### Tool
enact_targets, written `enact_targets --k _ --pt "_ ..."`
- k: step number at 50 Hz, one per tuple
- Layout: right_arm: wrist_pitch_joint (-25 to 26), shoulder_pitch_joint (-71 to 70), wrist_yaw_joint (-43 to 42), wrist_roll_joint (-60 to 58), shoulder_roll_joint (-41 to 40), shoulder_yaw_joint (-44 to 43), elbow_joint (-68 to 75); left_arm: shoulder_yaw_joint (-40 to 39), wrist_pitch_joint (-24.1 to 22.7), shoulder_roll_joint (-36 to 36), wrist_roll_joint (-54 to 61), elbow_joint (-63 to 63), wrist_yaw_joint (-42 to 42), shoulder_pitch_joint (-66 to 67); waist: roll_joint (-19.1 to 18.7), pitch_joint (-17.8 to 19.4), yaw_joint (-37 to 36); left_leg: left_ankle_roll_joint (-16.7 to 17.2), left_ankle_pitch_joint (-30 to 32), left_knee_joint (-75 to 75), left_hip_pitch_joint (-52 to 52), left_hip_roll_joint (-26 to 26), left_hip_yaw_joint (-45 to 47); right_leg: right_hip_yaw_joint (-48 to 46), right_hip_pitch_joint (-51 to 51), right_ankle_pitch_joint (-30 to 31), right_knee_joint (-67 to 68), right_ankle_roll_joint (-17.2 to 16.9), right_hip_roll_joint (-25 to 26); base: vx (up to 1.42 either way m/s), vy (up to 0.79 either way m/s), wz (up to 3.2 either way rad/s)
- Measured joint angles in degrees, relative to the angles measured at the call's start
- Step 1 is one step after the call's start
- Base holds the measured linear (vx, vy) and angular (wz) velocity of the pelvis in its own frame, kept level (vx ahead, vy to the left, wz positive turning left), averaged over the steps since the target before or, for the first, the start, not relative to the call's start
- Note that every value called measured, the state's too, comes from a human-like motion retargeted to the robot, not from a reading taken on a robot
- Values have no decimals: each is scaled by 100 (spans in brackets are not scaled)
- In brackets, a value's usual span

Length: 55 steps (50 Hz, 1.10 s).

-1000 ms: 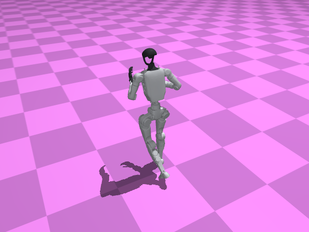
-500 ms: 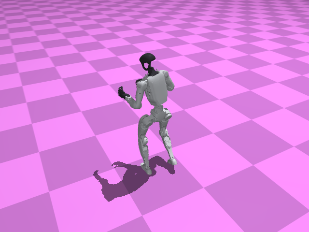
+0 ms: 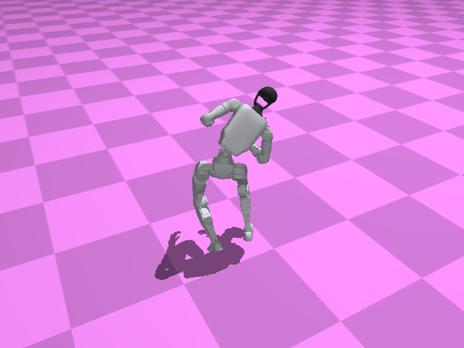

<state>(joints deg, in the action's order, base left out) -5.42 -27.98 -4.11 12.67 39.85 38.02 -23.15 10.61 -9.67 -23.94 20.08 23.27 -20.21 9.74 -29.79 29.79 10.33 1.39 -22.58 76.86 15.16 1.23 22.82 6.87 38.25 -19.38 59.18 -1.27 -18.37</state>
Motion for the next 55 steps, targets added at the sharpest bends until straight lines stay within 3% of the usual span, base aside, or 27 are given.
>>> enact_targets --k 2,8,11,15,17,18,20,22,23,25,28,31,34,38,41,43,45,47,49,52,55 --pt "164 -427 46 -357 -112 257 180 -148 24 133 304 -231 -32 578 0 0 -205 -209 -295 -285 389 -226 322 513 232 -225 162 145 -131 59 37 -93" --pt "142 -968 -157 -657 -826 509 295 -485 -23 180 1446 -952 240 2027 0 0 -409 -47 -507 -1158 804 104 1373 1081 151 -651 503 -61 -806 61 38 -29" --pt "144 -942 -181 -615 -1095 557 305 -512 20 304 1810 -1172 390 2318 0 0 -452 109 -413 -1775 788 282 1452 843 -536 -676 85 -71 -1185 61 39 12" --pt "241 -682 -34 -484 -1125 511 323 -348 181 584 2344 -1461 481 1949 0 -105 -689 251 -116 -3375 444 2 854 15 -2136 -276 -1203 -100 -1652 63 41 48" --pt "181 -253 7 -551 -1125 292 327 -219 227 606 2292 -1600 582 1659 0 -516 -1088 385 210 -3844 410 2 379 -341 -2666 40 -1424 -24 -1660 74 41 67" --pt "104 64 31 -616 -1152 112 310 -116 191 547 2114 -1670 692 1548 0 -899 -1412 496 367 -3710 602 130 120 -434 -2665 169 -1211 39 -1584 77 40 71" --pt "57 488 71 -853 -1109 -207 252 32 233 560 1877 -1751 729 1132 58 -1307 -1851 611 670 -3892 574 118 -470 -586 -2740 620 -777 237 -1412 75 38 81" --pt "86 766 37 -1021 -1010 -541 149 168 290 579 1705 -1783 587 450 362 -1318 -1990 350 545 -3847 330 -74 -832 -655 -2733 1175 -48 446 -1416 69 34 120" --pt "148 860 20 -1056 -900 -698 95 245 361 621 1651 -1788 444 -2 532 -1130 -1939 90 439 -4017 3 -265 -993 -637 -2834 1448 239 626 -1405 65 28 151" --pt "183 1154 -167 -962 -824 -980 17 451 399 550 1345 -1757 234 -861 998 -892 -1809 -220 82 -3682 -226 -463 -1313 -399 -2846 1723 1024 496 -1047 65 17 177" --pt "125 1716 -427 -826 -613 -1517 -195 843 421 317 868 -1741 -25 -2413 1675 -626 -1630 -408 -341 -3139 -308 -548 -1818 -386 -2595 1218 1893 145 -242 65 5 171" --pt "-96 2421 -295 -431 -267 -2146 -639 925 386 214 526 -1582 -56 -3740 2204 -543 -1302 -330 -425 -3329 -584 -588 -2180 -1395 -2240 566 1898 422 -452 69 2 124" --pt "-342 3167 -72 108 50 -2668 -1186 750 240 245 258 -1230 11 -4289 2436 -803 -917 -22 -131 -4266 -1122 -406 -2361 -2111 -2013 167 701 325 -133 75 0 48" --pt "-450 3512 6 235 276 -2665 -1517 349 -99 344 384 -635 -75 -3886 2583 -1405 -573 294 854 -5697 -1904 -189 -2048 -2327 -1988 718 -2491 -265 740 83 0 -63" --pt "-377 3291 -5 -154 275 -2481 -1415 97 -239 404 501 -222 -95 -3183 2921 -1552 -196 417 1637 -5733 -2286 -447 -2076 -2046 -2528 1518 -4532 -854 1059 90 -1 -30" --pt "-276 3061 -39 -490 207 -2382 -1293 -29 -177 429 424 -57 -8 -2744 3135 -1527 -4 418 2014 -4953 -2190 -650 -2172 -1757 -2933 1982 -5058 -884 1091 87 -1 5" --pt "-251 2769 -247 -730 55 -2240 -1125 -141 -56 485 329 -16 107 -2420 3098 -1413 4 396 2131 -3490 -1699 -645 -2150 -1616 -3180 1935 -4912 -506 1139 80 1 -12" --pt "-304 2459 -563 -733 -228 -2036 -903 -181 16 589 383 -9 142 -2067 2812 -1120 -245 332 1854 -1970 -1200 -359 -2001 -1552 -3180 1149 -4018 16 1288 75 5 -57" --pt "-308 1921 -786 -743 -598 -1753 -510 -199 9 674 526 53 163 -1602 2547 -793 -602 218 1297 -806 -766 -23 -1793 -1418 -3044 401 -2949 228 1422 72 8 -92" --pt "-234 885 -1019 -1091 -1217 -1438 -87 -330 -144 540 683 335 234 -630 2476 -565 -1139 120 579 -231 -245 299 -1502 -1175 -3074 -152 -2224 81 1478 75 10 -85" --pt "-239 271 -1094 -1161 -1805 -1389 -374 -569 -313 131 916 769 307 517 2689 -842 -1605 111 222 -1213 90 321 -1377 -1083 -3496 -38 -2763 -264 1386 83 15 -22"
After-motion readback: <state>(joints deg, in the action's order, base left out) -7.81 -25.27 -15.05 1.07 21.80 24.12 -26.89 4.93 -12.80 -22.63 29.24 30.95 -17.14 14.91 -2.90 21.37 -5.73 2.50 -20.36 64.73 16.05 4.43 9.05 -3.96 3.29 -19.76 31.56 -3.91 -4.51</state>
